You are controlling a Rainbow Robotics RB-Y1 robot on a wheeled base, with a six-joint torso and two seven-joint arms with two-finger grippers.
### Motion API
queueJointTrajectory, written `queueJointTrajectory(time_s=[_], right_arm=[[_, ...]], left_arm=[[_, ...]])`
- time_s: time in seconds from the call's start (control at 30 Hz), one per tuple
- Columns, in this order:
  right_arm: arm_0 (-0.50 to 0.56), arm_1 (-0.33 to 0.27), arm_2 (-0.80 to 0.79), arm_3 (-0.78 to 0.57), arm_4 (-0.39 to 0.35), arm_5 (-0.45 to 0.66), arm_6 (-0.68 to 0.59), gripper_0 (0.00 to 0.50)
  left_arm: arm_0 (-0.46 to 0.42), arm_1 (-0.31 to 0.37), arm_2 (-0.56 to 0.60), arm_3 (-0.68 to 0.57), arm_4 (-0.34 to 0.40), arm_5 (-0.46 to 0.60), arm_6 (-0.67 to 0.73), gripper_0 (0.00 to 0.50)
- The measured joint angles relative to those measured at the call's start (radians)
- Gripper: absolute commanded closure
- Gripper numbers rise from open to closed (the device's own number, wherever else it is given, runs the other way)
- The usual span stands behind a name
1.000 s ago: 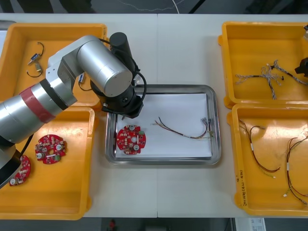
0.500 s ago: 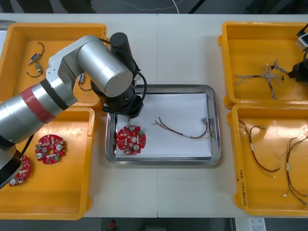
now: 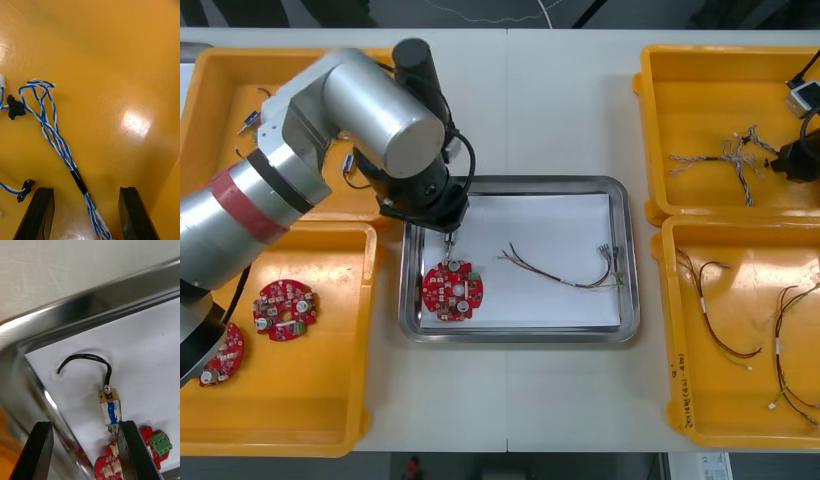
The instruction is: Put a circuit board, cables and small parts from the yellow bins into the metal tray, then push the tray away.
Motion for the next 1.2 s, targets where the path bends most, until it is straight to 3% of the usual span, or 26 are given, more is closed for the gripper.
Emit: queueJointTrajectory(time_s=[0.6,1.2], right_arm=[[0.011,0.002,-0.008,-0.004,-0.01,-0.013,-0.001,0.0],[0.019,0.002,-0.008,-0.01,-0.012,-0.015,-0.044,0.0]], left_arm=[[-0.003,0.001,0.301,-0.17,-0.01,0.296,0.0,0.0],[-0.003,0.117,0.469,-0.218,-0.029,0.303,0.0,0.0]])
